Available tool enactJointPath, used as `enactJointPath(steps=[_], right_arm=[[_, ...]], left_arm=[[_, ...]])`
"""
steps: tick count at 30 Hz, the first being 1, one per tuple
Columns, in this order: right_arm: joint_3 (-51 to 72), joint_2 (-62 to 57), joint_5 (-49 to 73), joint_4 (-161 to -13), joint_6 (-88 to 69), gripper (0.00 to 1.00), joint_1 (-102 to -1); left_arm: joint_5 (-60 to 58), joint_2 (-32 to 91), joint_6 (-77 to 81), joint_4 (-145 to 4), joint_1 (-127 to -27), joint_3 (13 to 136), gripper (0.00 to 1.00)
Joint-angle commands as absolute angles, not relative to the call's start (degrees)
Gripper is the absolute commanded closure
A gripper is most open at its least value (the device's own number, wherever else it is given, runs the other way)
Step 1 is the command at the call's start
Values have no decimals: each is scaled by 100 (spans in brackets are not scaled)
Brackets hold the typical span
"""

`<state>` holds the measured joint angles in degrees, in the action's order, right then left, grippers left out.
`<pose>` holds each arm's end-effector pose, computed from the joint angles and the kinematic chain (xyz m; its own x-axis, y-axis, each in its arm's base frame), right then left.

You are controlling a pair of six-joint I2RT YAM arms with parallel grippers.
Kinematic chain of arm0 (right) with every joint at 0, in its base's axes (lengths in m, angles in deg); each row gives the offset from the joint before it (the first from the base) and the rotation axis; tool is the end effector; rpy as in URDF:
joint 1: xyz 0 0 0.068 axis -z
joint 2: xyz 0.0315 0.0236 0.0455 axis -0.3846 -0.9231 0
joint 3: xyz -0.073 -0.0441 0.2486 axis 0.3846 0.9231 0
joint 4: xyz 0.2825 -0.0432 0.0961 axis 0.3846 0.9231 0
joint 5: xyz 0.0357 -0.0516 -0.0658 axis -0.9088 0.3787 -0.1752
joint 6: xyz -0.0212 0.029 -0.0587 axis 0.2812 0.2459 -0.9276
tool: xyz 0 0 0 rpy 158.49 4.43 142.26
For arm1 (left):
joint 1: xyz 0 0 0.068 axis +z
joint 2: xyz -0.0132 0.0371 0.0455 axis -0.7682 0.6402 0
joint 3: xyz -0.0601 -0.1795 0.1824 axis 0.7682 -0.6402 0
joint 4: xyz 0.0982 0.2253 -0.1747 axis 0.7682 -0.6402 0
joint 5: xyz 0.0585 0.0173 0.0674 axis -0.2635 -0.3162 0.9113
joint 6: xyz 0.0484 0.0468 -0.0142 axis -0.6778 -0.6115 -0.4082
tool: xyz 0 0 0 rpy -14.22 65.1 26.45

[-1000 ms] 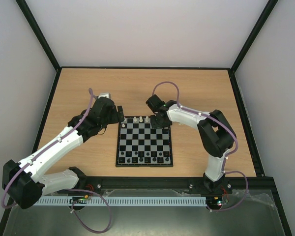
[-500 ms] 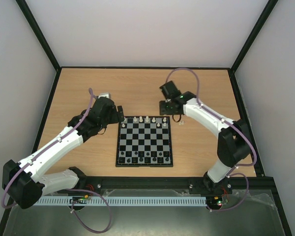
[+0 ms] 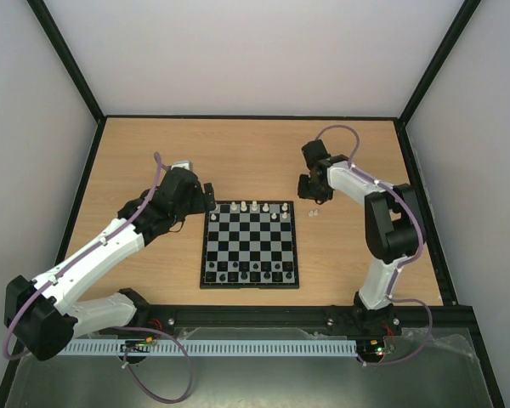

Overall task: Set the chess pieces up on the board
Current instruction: Pick up the chess piece at the center of the board.

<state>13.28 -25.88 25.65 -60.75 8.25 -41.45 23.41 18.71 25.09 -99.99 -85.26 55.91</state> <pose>0.4058 0.1322 0.1484 -0.8446 0.1439 -0.5157 0.0864 0.9872 0.1339 0.2584 -0.1626 0.2670 -0.6328 -0.2284 -0.7399 0.0165 0.9513 -0.3077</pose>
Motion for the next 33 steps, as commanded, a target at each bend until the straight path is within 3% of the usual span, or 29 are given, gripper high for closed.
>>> enactJointPath(steps=[1,27,33], right_arm=[[1080,-2855,2430,-6050,754,63,-4091],[939,-3276,2465,-6205,721,74,-3928],[924,-3332,2442,-6218,709,82,-3923]], left_arm=[[2316,1924,2465,-9917,-8498,5571,0],[2281,2150,2436,-9813,-8488,5596,1],[2273,2181,2433,-9793,-8482,5603,0]])
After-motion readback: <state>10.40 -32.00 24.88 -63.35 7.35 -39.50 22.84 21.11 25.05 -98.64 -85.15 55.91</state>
